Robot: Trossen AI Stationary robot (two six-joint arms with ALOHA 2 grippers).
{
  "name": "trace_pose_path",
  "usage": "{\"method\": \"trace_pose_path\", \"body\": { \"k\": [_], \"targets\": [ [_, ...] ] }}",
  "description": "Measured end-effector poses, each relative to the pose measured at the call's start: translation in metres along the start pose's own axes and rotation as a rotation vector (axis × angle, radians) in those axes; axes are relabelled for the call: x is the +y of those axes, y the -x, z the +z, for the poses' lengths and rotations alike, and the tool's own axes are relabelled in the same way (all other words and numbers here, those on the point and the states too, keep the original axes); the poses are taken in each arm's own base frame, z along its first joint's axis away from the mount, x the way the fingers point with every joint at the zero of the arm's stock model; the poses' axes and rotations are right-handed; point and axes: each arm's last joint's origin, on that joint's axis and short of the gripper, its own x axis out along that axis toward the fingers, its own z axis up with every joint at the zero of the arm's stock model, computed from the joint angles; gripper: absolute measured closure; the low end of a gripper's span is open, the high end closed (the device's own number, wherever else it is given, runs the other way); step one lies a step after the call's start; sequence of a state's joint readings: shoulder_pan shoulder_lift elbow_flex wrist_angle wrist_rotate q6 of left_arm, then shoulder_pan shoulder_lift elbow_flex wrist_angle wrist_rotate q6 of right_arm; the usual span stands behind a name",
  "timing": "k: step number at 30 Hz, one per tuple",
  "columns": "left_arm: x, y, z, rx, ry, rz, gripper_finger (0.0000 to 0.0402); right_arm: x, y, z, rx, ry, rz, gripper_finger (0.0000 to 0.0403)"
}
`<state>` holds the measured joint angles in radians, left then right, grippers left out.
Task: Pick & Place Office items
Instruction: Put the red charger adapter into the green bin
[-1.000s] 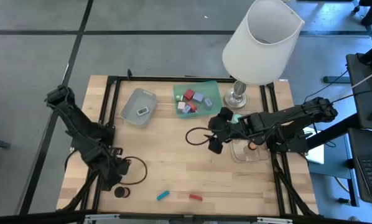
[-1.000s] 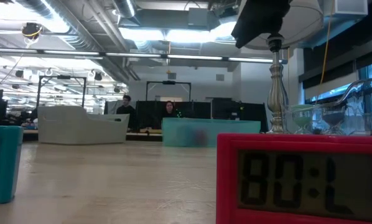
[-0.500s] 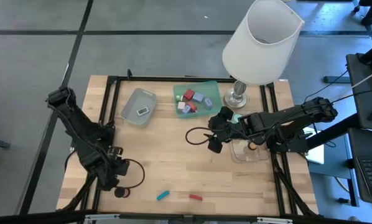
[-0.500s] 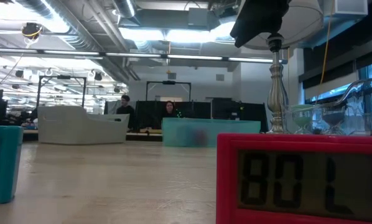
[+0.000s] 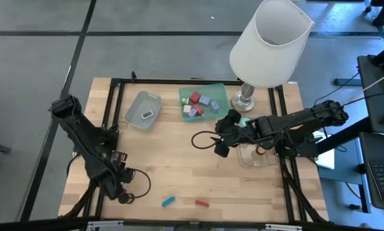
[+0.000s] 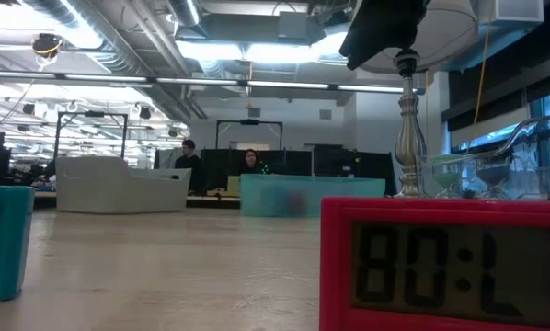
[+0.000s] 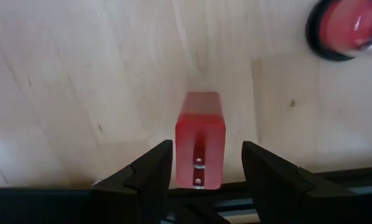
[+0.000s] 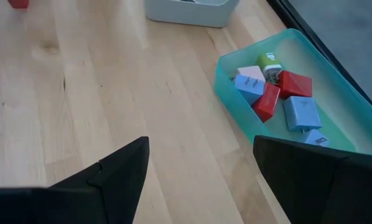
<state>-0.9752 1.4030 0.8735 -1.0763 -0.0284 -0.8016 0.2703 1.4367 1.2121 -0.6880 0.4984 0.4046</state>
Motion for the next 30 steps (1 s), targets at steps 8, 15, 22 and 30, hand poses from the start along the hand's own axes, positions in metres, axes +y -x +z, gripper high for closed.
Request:
{"method": "trace_pose_path", "body": {
  "k": [8, 15, 22, 30],
  "targets": [
    [-0.004, -0.012, 0.004, 0.044, -0.076, 0.045, 0.0212, 0.0, 0.0, 0.0, -0.001, 0.0, -0.002, 0.0112],
    [-0.008, -0.023, 0.007, 0.086, -0.122, 0.084, 0.0213, 0.0, 0.0, 0.0, -0.001, 0.0, -0.002, 0.0112],
    [-0.006, -0.025, 0.009, 0.099, -0.118, 0.084, 0.0263, 0.0, 0.0, 0.0, -0.001, 0.001, -0.002, 0.0112],
    [0.004, -0.019, 0.022, 0.084, -0.034, 0.049, 0.0283, 0.0, 0.0, 0.0, -0.001, 0.019, -0.002, 0.0112]
  ]
}}
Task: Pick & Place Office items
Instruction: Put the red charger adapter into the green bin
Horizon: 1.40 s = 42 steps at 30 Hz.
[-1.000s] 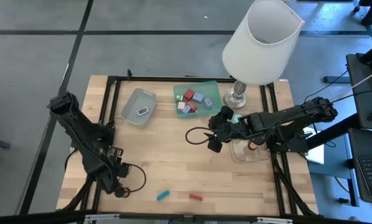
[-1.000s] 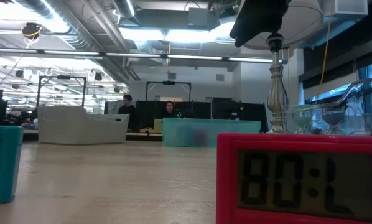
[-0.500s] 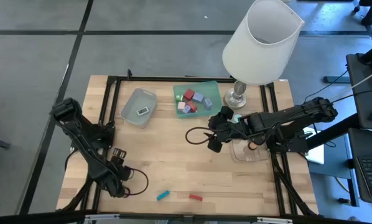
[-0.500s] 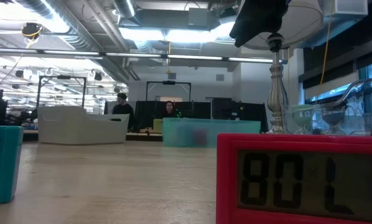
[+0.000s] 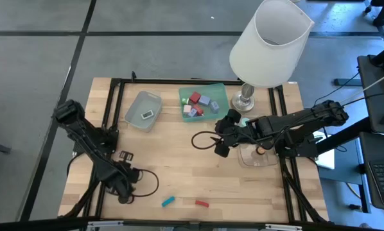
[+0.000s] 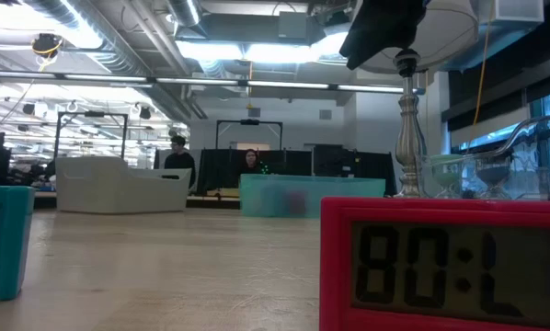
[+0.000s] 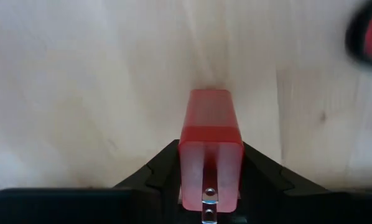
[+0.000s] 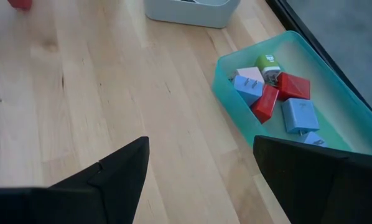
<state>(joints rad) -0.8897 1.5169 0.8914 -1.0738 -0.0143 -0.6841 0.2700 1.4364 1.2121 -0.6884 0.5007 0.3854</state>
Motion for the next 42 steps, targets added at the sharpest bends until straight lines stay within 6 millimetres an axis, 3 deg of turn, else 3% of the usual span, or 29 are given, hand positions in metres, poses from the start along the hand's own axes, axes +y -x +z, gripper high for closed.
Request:
{"method": "trace_pose_path", "body": {
  "k": [6, 10, 20, 25, 34, 38, 42],
  "targets": [
    [0.02, 0.03, 0.019, -0.239, -0.047, 0.131, 0.0283, 0.0, 0.0, 0.0, 0.0, 0.028, 0.0, 0.0112],
    [0.046, 0.05, 0.035, -0.366, -0.04, 0.285, 0.0283, 0.0, 0.0, 0.0, 0.0, 0.031, 0.0, 0.0112],
    [0.134, 0.054, 0.081, -0.495, 0.027, 0.481, 0.0283, 0.0, 0.0, 0.0, 0.0, 0.035, 0.0, 0.0112],
    [0.19, 0.063, 0.098, -0.632, 0.183, 0.588, 0.0283, 0.0, 0.0, 0.0, 0.0, 0.035, 0.0, 0.0111],
    [0.285, 0.076, 0.092, -0.887, 0.47, 0.6, 0.0281, 0.0, 0.0, 0.0, 0.0, 0.072, 0.0, 0.0111],
    [0.313, 0.079, 0.085, -0.996, 0.579, 0.58, 0.0281, 0.0, 0.0, 0.0, -0.001, 0.083, -0.005, 0.0111],
    [0.329, 0.068, 0.085, -1.006, 0.679, 0.546, 0.028, 0.0, 0.0, 0.0, -0.005, 0.085, -0.015, 0.0111]
  ]
}}
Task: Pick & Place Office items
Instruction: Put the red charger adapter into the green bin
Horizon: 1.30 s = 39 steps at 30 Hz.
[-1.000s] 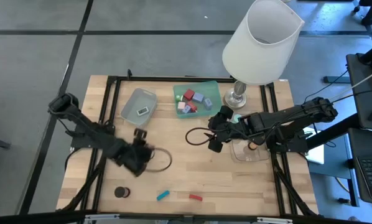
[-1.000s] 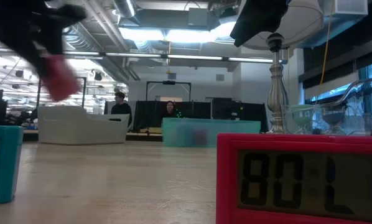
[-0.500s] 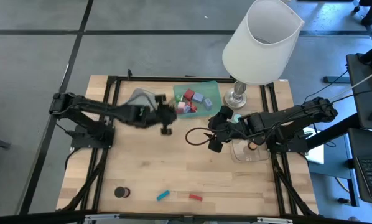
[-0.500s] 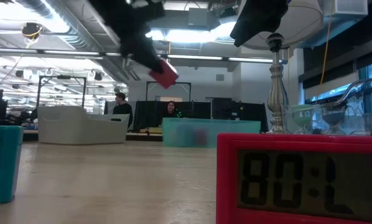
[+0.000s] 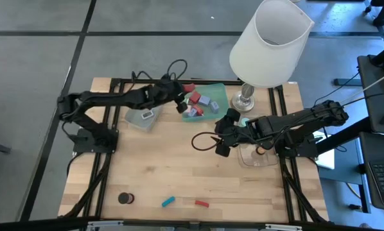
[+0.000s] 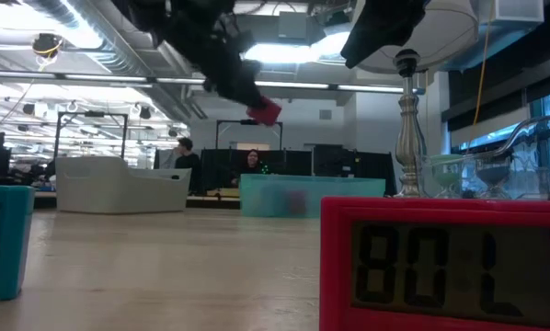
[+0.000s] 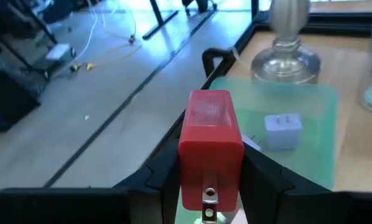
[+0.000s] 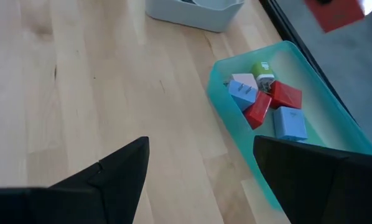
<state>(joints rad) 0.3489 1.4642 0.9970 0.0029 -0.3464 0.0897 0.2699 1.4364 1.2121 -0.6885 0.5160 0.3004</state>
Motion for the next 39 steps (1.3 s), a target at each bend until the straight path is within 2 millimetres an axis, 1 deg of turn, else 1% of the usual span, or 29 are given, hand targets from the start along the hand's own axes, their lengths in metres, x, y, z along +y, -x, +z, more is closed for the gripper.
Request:
{"method": "trace_pose_path", "body": {
  "k": [4, 11, 16, 21, 36, 39],
  "targets": [
    [-0.003, -0.021, -0.015, 0.069, -0.011, 0.007, 0.028, -0.001, 0.0, 0.0, -0.006, 0.014, -0.022, 0.0111],
    [-0.019, -0.056, -0.041, 0.139, -0.027, -0.035, 0.0279, -0.001, 0.0, 0.0, -0.011, 0.025, -0.037, 0.0111],
    [-0.027, -0.072, -0.057, 0.173, -0.035, -0.041, 0.0279, -0.001, 0.0, 0.0, -0.015, 0.027, -0.051, 0.0111],
    [-0.03, -0.079, -0.065, 0.205, -0.045, -0.058, 0.0279, -0.001, 0.0, 0.0, -0.015, 0.027, -0.051, 0.0111],
    [-0.03, -0.078, -0.065, 0.203, -0.043, -0.056, 0.0268, -0.001, 0.0, 0.001, -0.015, 0.027, -0.05, 0.0112],
    [-0.029, -0.078, -0.065, 0.204, -0.02, -0.037, 0.0262, -0.001, 0.0, 0.001, -0.015, 0.027, -0.05, 0.0112]
  ]
}}
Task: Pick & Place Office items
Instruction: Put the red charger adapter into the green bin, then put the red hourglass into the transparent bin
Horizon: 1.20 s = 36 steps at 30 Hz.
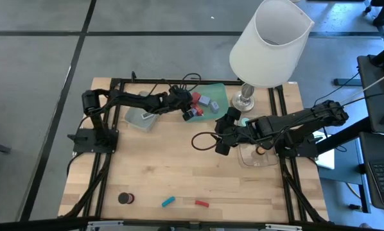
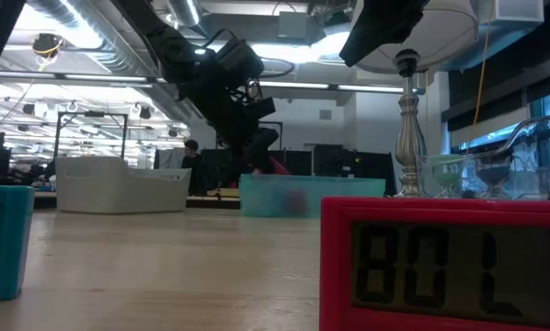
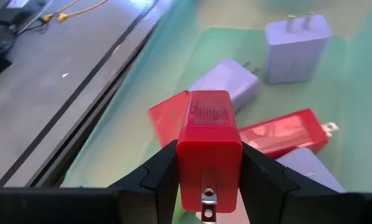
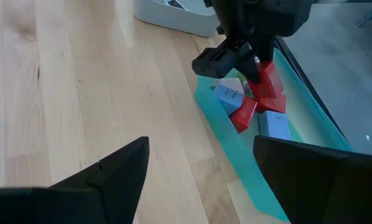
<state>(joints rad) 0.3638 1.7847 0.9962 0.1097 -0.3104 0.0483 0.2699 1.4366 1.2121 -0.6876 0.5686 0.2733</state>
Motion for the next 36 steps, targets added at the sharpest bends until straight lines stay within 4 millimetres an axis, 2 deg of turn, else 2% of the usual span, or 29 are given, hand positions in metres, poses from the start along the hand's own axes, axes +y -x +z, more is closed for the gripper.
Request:
{"method": "trace_pose_path", "body": {
  "k": [5, 11, 16, 21, 25, 30, 36],
  "targets": [
    [0.002, 0.001, 0.001, -0.001, 0.037, 0.068, 0.0242, 0.0, 0.0, 0.0, 0.0, 0.0, 0.0, 0.0112],
    [0.0, 0.003, 0.002, -0.01, 0.059, 0.026, 0.0211, 0.0, 0.0, 0.0, 0.0, -0.001, 0.0, 0.0112],
    [0.004, 0.021, 0.014, -0.051, 0.05, 0.018, 0.0193, 0.0, 0.0, 0.0, 0.003, -0.003, 0.011, 0.0112],
    [0.008, 0.076, 0.035, -0.111, 0.038, -0.036, 0.0196, 0.003, 0.0, -0.001, 0.026, -0.039, 0.084, 0.0112],
    [0.008, 0.132, 0.036, -0.082, 0.063, -0.122, 0.0205, 0.005, 0.001, -0.001, 0.043, -0.083, 0.133, 0.0112],
    [-0.004, 0.19, 0.018, 0.049, 0.095, -0.397, 0.0211, 0.008, 0.003, -0.002, 0.041, -0.075, 0.142, 0.0112],
    [-0.038, 0.227, -0.019, 0.233, 0.131, -0.591, 0.0205, 0.007, 0.003, -0.002, 0.034, -0.074, 0.122, 0.0112]
  ]
}}
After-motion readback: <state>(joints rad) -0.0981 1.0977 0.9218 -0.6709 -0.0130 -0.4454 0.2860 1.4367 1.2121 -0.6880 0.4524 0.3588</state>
